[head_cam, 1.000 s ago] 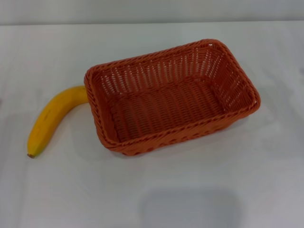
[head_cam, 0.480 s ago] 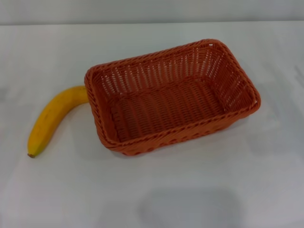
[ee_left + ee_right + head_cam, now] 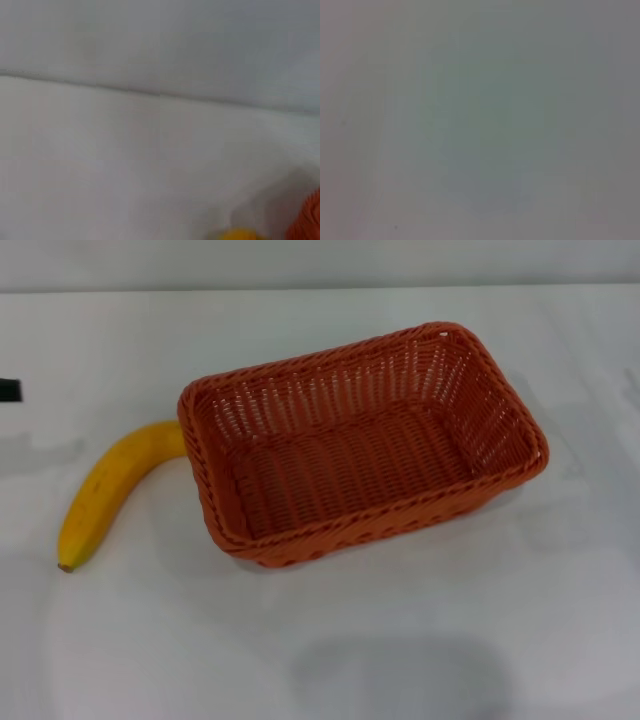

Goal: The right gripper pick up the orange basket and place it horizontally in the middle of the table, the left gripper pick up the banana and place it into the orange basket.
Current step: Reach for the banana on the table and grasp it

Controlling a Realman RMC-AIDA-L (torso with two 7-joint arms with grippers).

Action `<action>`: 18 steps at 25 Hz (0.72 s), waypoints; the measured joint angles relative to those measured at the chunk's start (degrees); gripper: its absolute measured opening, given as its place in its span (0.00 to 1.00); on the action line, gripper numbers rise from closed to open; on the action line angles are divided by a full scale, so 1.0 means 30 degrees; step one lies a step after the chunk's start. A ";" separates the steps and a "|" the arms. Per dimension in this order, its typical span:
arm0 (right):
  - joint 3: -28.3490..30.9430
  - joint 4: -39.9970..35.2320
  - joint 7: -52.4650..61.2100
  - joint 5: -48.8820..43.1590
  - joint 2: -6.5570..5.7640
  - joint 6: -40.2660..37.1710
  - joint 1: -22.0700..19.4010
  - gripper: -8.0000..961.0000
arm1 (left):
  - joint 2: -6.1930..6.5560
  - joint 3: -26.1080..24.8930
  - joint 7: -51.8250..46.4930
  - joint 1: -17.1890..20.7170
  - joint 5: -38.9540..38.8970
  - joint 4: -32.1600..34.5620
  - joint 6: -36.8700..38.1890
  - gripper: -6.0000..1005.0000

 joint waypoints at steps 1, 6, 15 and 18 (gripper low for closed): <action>0.0049 0.0020 0.0004 0.0000 0.0000 -0.0008 0.0051 0.91 | 0.0023 -0.0001 0.0112 -0.0574 0.0958 0.0025 -0.0077 0.86; 0.0151 0.0058 0.0006 0.0003 0.0032 -0.0179 0.0220 0.91 | -0.0276 0.0001 0.0269 -0.2414 0.4831 0.0529 -0.1303 0.86; 0.0854 0.0109 0.0032 0.0116 0.0002 -0.0155 -0.0148 0.91 | -0.1736 -0.0024 0.0470 -0.4260 0.7965 0.2160 -0.4272 0.86; 0.0853 0.0280 0.0032 0.0119 0.0020 -0.0207 -0.0120 0.91 | -0.2466 -0.0030 0.0359 -0.4566 0.8194 0.2224 -0.5073 0.86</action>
